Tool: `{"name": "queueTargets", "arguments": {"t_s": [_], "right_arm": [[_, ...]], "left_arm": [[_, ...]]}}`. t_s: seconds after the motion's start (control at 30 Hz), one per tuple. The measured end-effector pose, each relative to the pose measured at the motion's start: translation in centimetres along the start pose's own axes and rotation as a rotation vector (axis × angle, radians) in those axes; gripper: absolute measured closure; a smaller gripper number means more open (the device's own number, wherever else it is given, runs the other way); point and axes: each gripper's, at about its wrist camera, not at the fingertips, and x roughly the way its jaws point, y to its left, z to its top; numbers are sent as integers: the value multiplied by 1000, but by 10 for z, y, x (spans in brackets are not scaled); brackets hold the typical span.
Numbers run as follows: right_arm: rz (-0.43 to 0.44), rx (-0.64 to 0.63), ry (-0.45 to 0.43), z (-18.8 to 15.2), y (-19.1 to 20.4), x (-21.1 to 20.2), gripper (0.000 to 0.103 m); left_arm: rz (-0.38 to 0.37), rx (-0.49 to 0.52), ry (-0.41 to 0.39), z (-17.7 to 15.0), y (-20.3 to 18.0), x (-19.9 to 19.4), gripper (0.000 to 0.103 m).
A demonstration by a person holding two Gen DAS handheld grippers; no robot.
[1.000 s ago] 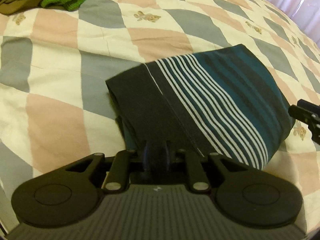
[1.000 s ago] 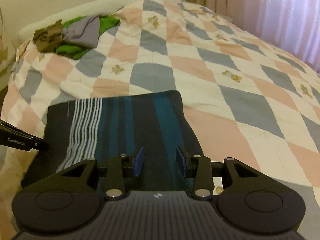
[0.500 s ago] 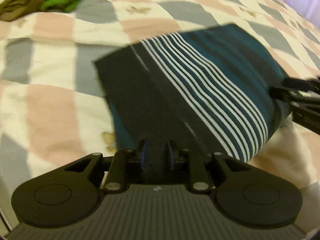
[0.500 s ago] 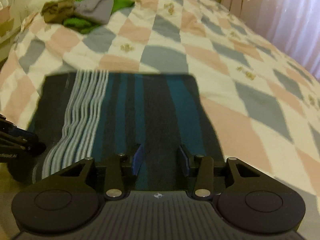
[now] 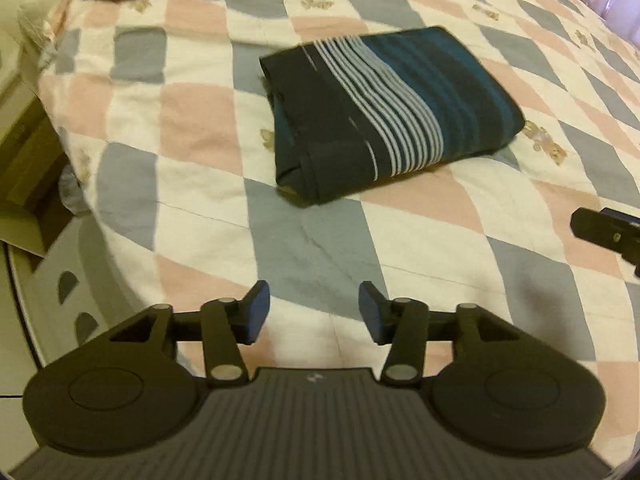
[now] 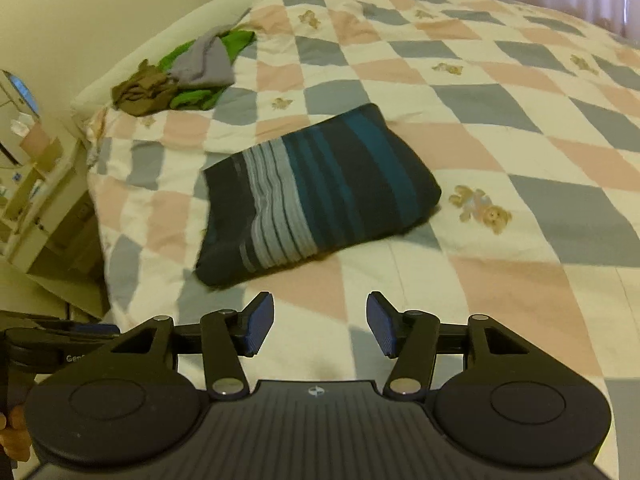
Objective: Fold clothes
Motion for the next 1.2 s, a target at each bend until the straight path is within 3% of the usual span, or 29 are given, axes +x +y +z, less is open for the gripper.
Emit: {"name": "queueTargets", "arguments": {"t_s": [0.3,0.57,0.63,0.77,0.9,1.0,1.1,1.2], "right_arm": [[6,-25,-64,1,13,-43,44],[1,-14,-80,6,19,-49,42],[-3,0,-69,7,18,-41,40],[75,114,-18,6,11,-5,39],[278,407,61,-4,4,70,39],[375,621,82,-15,8,131,39],[411,768,80,-21,16,187,38],[372,852,72,-27,22,228,39]], "left_arm": [[1,19,-101,-3,-11,-57,49],[-35,3,-123,6,5,-54,46],[-100,-50,-118,8,23,-41,39],[-272,-229,-97,11,75,-5,39],[-388,-398,-65,22,129,46,40],[-485,-496,-23,35,160,88,40],[-625,-617,33,51,183,135,38],[-717,-703,81,67,195,178,37]]}}
